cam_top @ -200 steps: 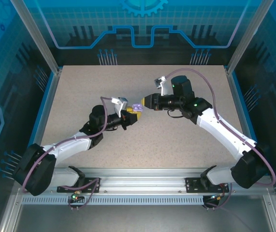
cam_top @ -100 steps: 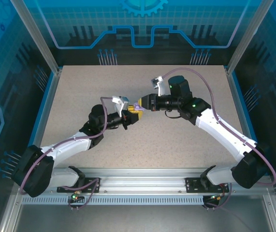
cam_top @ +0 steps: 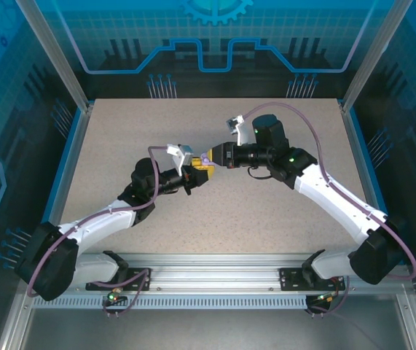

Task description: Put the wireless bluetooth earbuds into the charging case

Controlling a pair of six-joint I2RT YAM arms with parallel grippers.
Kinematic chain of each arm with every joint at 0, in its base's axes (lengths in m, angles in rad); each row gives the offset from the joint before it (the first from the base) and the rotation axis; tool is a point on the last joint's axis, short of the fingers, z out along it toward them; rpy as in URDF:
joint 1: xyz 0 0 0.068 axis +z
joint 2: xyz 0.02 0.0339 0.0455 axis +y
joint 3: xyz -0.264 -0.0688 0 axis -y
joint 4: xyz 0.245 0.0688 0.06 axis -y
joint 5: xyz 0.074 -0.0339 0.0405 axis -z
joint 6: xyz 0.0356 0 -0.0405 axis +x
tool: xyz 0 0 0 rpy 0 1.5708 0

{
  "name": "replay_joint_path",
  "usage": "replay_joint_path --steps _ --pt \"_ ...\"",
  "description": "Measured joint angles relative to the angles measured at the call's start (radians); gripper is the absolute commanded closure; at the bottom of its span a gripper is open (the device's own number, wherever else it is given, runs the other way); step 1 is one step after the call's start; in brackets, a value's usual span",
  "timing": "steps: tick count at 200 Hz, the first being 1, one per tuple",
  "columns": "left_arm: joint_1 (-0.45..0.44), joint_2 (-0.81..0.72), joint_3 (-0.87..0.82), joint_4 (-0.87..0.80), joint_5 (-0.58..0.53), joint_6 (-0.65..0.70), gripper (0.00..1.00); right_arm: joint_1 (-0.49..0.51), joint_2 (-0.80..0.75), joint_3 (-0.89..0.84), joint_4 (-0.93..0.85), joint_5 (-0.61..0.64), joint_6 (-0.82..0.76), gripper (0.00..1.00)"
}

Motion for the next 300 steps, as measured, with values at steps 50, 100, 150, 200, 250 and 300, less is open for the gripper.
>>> replay_joint_path --steps 50,100,150,200,250,300 --pt "0.0 -0.001 0.0 0.004 -0.018 0.0 0.87 0.006 0.0 0.011 -0.024 0.033 -0.014 0.75" --pt "0.0 -0.005 0.0 0.016 -0.019 -0.011 0.87 0.014 0.0 0.026 -0.051 0.064 -0.038 0.64" --pt "0.0 -0.005 0.009 0.014 -0.014 -0.02 0.87 0.024 0.002 0.051 -0.089 0.085 -0.057 0.55" --pt "0.0 -0.01 0.013 -0.002 -0.014 -0.017 0.87 0.039 -0.003 0.073 -0.14 0.145 -0.095 0.38" --pt "0.0 -0.057 0.013 -0.047 0.018 0.013 0.87 0.041 -0.069 0.077 -0.232 0.292 -0.14 0.38" --pt "-0.002 -0.073 0.019 -0.053 0.152 0.028 0.87 -0.049 -0.088 0.04 -0.267 0.333 -0.143 0.4"
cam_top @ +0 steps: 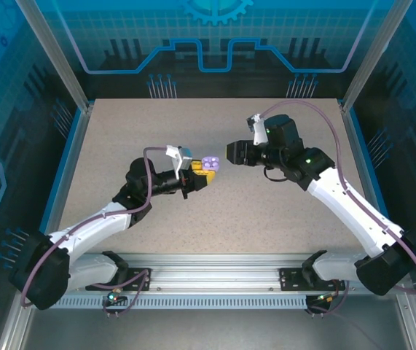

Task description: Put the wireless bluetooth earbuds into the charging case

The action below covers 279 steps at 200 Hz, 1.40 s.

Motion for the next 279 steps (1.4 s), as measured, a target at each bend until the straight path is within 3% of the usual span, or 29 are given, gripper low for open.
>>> replay_joint_path --steps 32,110,166,186,228,279 --pt "-0.014 -0.011 0.01 0.001 0.06 0.003 0.87 -0.023 0.016 -0.027 -0.004 -0.043 -0.008 0.41" --pt "-0.037 0.017 0.069 -0.008 0.126 0.007 0.87 -0.019 0.05 -0.028 0.058 -0.29 -0.072 0.43" --pt "-0.042 0.095 0.08 -0.028 0.124 -0.002 0.87 -0.015 0.016 -0.03 0.073 -0.289 -0.107 0.43" --pt "-0.041 0.121 0.101 -0.077 0.09 -0.015 0.86 -0.004 0.013 -0.027 0.047 -0.227 -0.113 0.41" --pt "-0.016 0.245 0.213 -0.237 0.01 -0.103 0.85 -0.016 0.049 0.002 -0.068 0.036 -0.095 0.41" --pt "0.01 0.436 0.368 -0.465 -0.121 -0.256 0.79 -0.043 0.072 -0.048 -0.138 0.158 -0.083 0.41"
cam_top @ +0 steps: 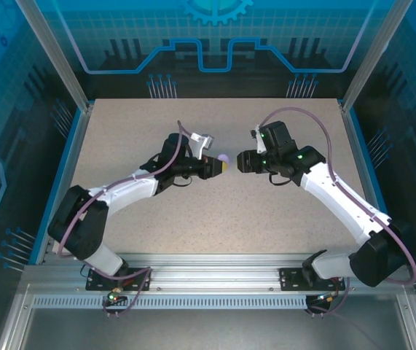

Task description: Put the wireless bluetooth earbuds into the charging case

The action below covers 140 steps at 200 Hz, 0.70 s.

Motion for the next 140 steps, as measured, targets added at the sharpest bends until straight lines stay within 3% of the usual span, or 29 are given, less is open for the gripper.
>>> replay_joint_path --steps 45,125,140 --pt "0.0 0.138 0.039 -0.127 -0.026 -0.086 0.79 -0.018 0.008 -0.025 -0.008 0.027 0.0 0.41" --pt "0.0 0.28 0.124 -0.297 -0.037 -0.119 0.8 -0.022 0.023 -0.028 -0.011 0.03 0.0 0.41" --pt "0.0 0.299 0.134 -0.311 -0.047 -0.128 0.76 -0.023 0.023 -0.028 -0.016 0.031 0.0 0.41"
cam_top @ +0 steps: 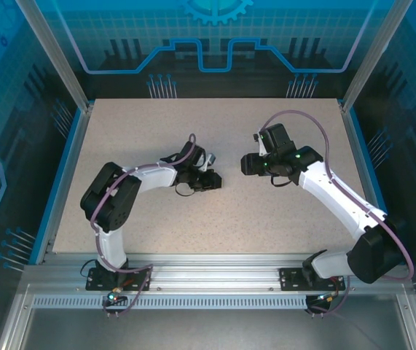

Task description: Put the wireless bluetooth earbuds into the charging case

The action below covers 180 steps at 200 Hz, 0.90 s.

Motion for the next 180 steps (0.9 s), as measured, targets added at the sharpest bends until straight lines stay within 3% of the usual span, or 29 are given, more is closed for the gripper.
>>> replay_joint_path --steps 10,50,108,146,180 --pt "0.0 0.006 0.001 -0.015 -0.011 -0.004 0.7 0.0 0.0 0.0 -0.001 0.002 0.0 0.4" --pt "0.0 0.008 0.002 -0.053 -0.056 -0.008 0.3 -0.002 0.0 0.0 -0.008 0.018 0.0 0.4" --pt "0.008 -0.068 -0.034 -0.098 -0.17 0.009 0.23 -0.024 -0.002 -0.016 -0.006 0.055 -0.008 0.38" --pt "0.053 -0.283 -0.105 -0.167 -0.299 0.09 0.22 -0.076 -0.022 -0.102 0.039 0.193 -0.06 0.36" --pt "0.134 -0.497 -0.163 -0.176 -0.457 0.2 0.13 -0.148 -0.051 -0.232 0.171 0.331 -0.146 0.33"
